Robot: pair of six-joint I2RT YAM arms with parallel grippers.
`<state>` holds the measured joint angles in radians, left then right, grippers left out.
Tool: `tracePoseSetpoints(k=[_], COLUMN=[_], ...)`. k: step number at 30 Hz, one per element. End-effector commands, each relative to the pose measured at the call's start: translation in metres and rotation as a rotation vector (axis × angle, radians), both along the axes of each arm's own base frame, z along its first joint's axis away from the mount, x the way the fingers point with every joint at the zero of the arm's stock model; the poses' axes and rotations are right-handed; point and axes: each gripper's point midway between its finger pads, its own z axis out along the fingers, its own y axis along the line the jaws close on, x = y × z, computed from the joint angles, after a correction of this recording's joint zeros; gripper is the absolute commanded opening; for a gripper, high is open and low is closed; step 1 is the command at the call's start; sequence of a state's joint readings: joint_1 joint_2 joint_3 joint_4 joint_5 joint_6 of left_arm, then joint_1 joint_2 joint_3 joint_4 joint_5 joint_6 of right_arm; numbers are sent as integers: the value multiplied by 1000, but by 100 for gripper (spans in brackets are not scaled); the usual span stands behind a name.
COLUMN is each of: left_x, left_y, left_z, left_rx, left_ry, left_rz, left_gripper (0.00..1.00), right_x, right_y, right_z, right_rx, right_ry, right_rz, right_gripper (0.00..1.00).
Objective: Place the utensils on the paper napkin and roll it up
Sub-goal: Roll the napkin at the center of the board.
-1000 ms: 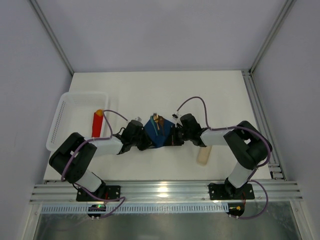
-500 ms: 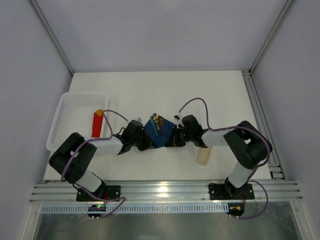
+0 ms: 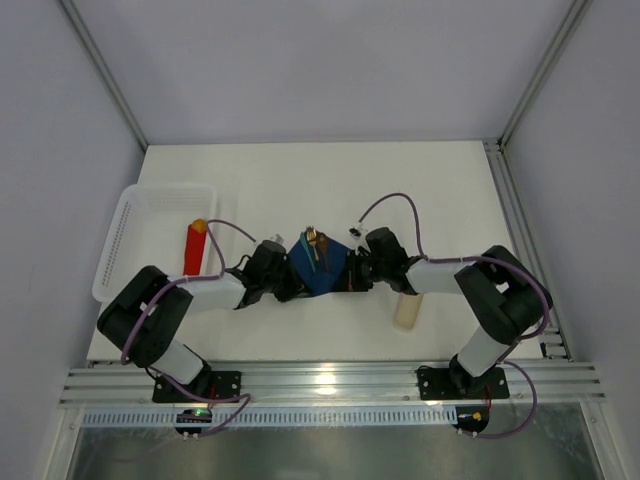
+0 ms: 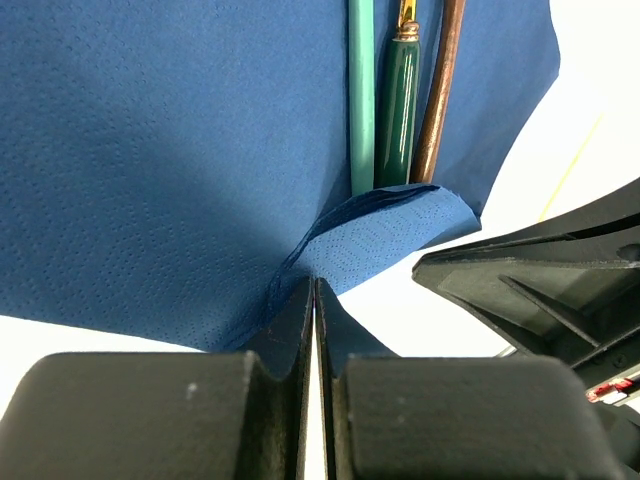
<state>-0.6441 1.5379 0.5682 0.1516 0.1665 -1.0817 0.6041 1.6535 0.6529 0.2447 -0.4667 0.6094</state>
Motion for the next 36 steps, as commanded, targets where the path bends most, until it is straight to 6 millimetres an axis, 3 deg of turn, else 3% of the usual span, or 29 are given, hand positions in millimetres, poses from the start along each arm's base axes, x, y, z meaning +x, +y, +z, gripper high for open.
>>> tracePoseSetpoints(k=[1, 12, 24, 36], left_x=[9, 8, 8, 7], left_y=[-4, -4, -3, -2], left_z=[15, 16, 15, 11], left_rx=[-2, 2, 4, 9], left_ry=[-58, -58, -57, -50], left_rz=[-12, -14, -10, -8], left_gripper=[1, 0, 1, 0], right_x=[16, 20, 7, 4], right_y=[2, -12, -27, -35], right_z=[16, -6, -36, -29], right_rx=[10, -28, -103, -98], right_ry=[-70, -27, 48, 30], right_rz=[-3, -46, -70, -86], right_gripper=[4, 4, 3, 4])
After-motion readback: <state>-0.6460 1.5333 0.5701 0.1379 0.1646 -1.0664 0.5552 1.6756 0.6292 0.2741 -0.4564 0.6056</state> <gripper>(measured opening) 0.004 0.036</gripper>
